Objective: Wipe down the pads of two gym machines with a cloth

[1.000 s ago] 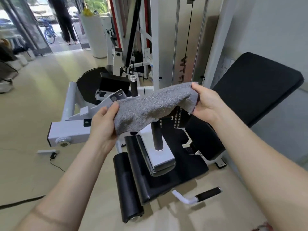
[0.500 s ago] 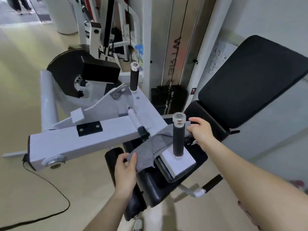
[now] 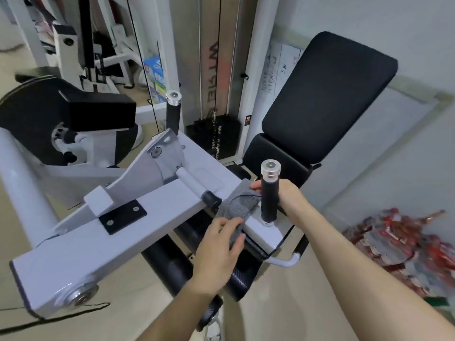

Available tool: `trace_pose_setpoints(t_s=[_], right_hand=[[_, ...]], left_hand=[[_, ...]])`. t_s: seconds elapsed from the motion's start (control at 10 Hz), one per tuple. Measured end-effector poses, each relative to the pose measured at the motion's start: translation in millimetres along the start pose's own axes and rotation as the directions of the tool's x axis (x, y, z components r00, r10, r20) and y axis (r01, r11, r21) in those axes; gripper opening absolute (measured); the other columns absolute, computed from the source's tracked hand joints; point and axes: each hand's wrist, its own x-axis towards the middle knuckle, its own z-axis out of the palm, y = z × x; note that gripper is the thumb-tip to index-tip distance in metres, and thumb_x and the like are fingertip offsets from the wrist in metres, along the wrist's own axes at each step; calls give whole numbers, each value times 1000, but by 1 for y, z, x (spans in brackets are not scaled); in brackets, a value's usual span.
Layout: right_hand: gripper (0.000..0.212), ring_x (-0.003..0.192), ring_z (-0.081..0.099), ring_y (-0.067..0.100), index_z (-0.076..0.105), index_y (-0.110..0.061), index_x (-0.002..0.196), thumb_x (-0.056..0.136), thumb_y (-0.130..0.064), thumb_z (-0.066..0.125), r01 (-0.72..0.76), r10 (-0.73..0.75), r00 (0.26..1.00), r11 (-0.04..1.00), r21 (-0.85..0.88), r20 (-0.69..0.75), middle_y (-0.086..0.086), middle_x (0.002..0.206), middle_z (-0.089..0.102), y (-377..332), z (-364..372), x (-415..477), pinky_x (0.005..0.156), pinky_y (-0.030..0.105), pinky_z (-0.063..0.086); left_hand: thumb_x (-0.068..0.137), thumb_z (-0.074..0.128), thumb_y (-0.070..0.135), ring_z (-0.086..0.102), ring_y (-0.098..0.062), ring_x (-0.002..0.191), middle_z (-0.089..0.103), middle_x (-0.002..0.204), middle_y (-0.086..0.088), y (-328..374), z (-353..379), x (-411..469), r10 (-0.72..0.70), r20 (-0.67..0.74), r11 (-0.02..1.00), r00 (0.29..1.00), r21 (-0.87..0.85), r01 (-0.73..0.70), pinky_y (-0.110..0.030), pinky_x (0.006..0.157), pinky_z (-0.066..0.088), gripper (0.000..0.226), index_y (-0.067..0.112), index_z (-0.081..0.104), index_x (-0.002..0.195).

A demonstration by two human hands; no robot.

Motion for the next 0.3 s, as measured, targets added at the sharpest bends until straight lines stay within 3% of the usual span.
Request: trace_pose_setpoints(t_s=[0.1, 0.2, 0.3], right_hand=[[40, 92, 65, 17, 74, -26, 83, 76, -60, 53, 10, -7, 997, 999, 41, -71, -4, 91, 73, 5, -2, -16, 94, 40, 48], [36, 98, 62, 24, 71, -18, 85, 90, -43, 46, 131, -115, 982, 987, 97, -151, 7, 95, 70, 15, -4, -46, 92, 38, 47], [29, 106, 59, 8, 71, -26, 98, 94, -34, 43, 195, -152, 955, 969, 152, -255, -8, 105, 69, 32, -12, -88, 89, 30, 45]], left_hand=[[93, 53, 27, 53, -10, 110, 50, 127, 5, 2, 1, 5, -17, 54, 1000, 998, 14, 16, -23, 92, 45, 40, 29, 46, 132], [94, 50, 27, 55, -10, 105, 53, 127, 6, 14, -8, 3, -6, 92, 999, 996, 34, 3, -23, 85, 44, 42, 34, 41, 134], [95, 47, 30, 54, 0, 98, 55, 120, 16, 25, -24, -10, 47, 55, 999, 997, -19, -46, -16, 78, 43, 37, 41, 42, 129]])
